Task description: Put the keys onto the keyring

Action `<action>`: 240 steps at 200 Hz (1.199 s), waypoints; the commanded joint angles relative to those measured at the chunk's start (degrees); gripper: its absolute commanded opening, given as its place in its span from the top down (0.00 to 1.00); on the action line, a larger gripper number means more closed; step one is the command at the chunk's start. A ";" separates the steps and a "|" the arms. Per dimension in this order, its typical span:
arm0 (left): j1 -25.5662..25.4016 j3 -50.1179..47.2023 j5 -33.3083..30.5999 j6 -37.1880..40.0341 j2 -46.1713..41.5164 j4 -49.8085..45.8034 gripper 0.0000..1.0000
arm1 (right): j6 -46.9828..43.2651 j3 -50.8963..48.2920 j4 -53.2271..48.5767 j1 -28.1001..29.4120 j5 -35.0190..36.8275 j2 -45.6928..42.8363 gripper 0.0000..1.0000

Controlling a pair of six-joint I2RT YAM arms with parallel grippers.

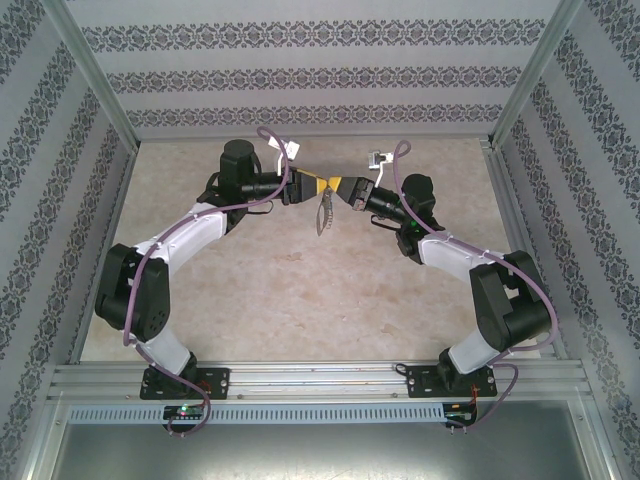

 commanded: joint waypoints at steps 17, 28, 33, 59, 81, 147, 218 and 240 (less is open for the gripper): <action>0.57 0.84 0.07 1.33 0.25 0.21 0.63 | -1.37 0.77 2.86 -0.07 -0.81 -0.92 1.00; 0.57 0.75 0.10 1.15 0.32 0.55 0.63 | -1.39 0.76 2.90 -0.10 -0.71 -0.92 1.00; 0.54 0.71 0.01 1.08 0.19 0.50 0.64 | -1.45 0.75 2.90 -0.08 -0.72 -0.89 1.00; 0.52 -0.11 -1.28 1.38 -0.59 1.33 0.63 | -1.51 0.54 2.90 -0.20 -0.57 -1.00 1.00; 0.66 -0.96 -3.29 1.24 -1.62 2.56 0.63 | -1.46 0.37 2.94 -0.23 -0.50 -0.95 1.00; 0.98 -2.53 -4.19 -0.61 -2.43 5.83 0.62 | -1.37 0.32 2.89 -0.25 -0.46 -1.33 1.00; 0.85 -1.78 1.30 -4.48 -0.22 9.83 0.64 | -1.18 0.69 2.99 -0.02 -0.55 -1.10 1.00; 0.57 -1.40 1.85 -4.55 0.32 9.44 0.65 | -1.12 0.73 2.99 0.09 -0.49 -1.13 1.00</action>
